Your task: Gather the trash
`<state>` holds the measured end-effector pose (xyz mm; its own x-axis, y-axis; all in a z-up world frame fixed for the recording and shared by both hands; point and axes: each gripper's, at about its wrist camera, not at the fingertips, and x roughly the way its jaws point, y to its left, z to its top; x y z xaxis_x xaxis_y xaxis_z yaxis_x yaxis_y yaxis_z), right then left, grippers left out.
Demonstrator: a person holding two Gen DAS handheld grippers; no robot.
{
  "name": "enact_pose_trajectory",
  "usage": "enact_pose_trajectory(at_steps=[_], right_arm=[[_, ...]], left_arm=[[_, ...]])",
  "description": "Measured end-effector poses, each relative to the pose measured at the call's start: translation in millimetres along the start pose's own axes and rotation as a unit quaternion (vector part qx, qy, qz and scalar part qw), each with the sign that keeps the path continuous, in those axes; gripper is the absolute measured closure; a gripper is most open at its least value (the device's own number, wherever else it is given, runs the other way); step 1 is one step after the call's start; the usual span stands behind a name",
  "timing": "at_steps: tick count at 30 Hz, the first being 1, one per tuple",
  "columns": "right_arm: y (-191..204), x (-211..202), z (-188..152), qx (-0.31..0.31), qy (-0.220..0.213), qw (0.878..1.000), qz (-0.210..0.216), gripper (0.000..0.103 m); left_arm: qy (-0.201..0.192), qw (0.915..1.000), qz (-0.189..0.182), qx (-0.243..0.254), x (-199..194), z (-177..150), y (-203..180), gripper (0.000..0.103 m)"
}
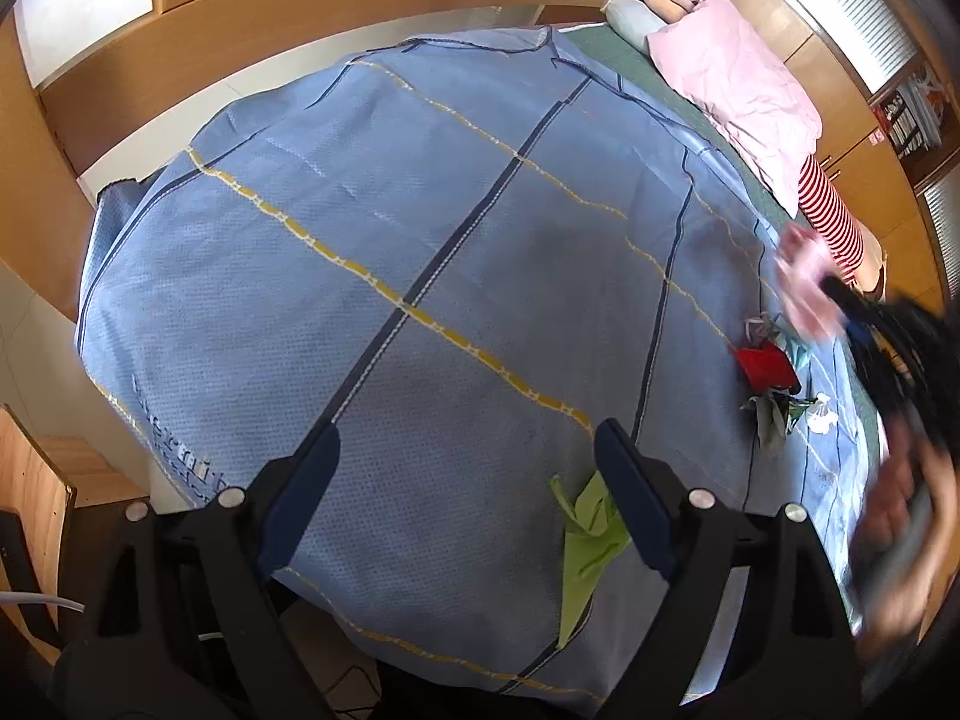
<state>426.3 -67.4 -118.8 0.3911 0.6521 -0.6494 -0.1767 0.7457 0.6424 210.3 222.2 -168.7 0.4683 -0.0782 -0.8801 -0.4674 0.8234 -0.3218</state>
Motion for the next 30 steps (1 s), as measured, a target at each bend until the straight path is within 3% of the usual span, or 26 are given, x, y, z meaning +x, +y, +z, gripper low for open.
enact_pose_trajectory(at_steps=[4,7,11,15,17,18,19,20,22,24,25,28,30], right_arm=[[-26,-16,-65,0.050,0.092,0.992,0.066,0.092],[-63,-13,-91,0.071,0.133,0.988,0.036,0.092],[-108,-29,-89,0.117,0.103,0.988,0.006,0.090],[-104,-54,-99,0.115,0.070,0.990,-0.033,0.090],[-91,-61,-106,0.077,0.053,0.992,-0.081,0.084],[-75,-61,-104,0.016,0.053,0.991,-0.122,0.079],[-57,-58,-106,-0.037,0.063,0.986,-0.153,0.068],[-44,-54,-109,-0.076,0.072,0.981,-0.161,0.062],[-21,-48,-118,-0.107,0.088,0.981,-0.138,0.061],[-19,-53,-119,-0.096,0.078,0.988,-0.091,0.061],[-20,-56,-116,-0.087,0.066,0.990,-0.086,0.061],[-45,-61,-104,-0.013,0.015,0.993,-0.116,0.060],[-62,-52,-107,0.022,0.029,0.989,-0.142,0.060]], left_arm=[[-0.001,1.0000,0.001,-0.001,-1,-2,2,0.017],[0.003,1.0000,0.000,0.008,0,-6,-2,0.017],[0.008,0.9998,0.004,0.018,5,-11,-7,0.017],[0.012,0.9995,0.010,0.026,10,-12,-11,0.017],[0.012,0.9995,0.004,0.030,12,-12,-14,0.017],[0.013,0.9994,-0.003,0.033,12,-13,-17,0.017],[0.012,0.9992,-0.007,0.037,12,-13,-19,0.016],[0.010,0.9991,-0.009,0.041,12,-14,-21,0.016],[0.008,0.9988,-0.008,0.047,11,-15,-24,0.015],[0.011,0.9989,-0.008,0.045,12,-15,-23,0.015],[0.013,0.9990,-0.008,0.042,13,-15,-22,0.015],[0.013,0.9991,-0.008,0.039,13,-14,-20,0.015],[0.014,0.9990,-0.011,0.041,14,-14,-20,0.015]])
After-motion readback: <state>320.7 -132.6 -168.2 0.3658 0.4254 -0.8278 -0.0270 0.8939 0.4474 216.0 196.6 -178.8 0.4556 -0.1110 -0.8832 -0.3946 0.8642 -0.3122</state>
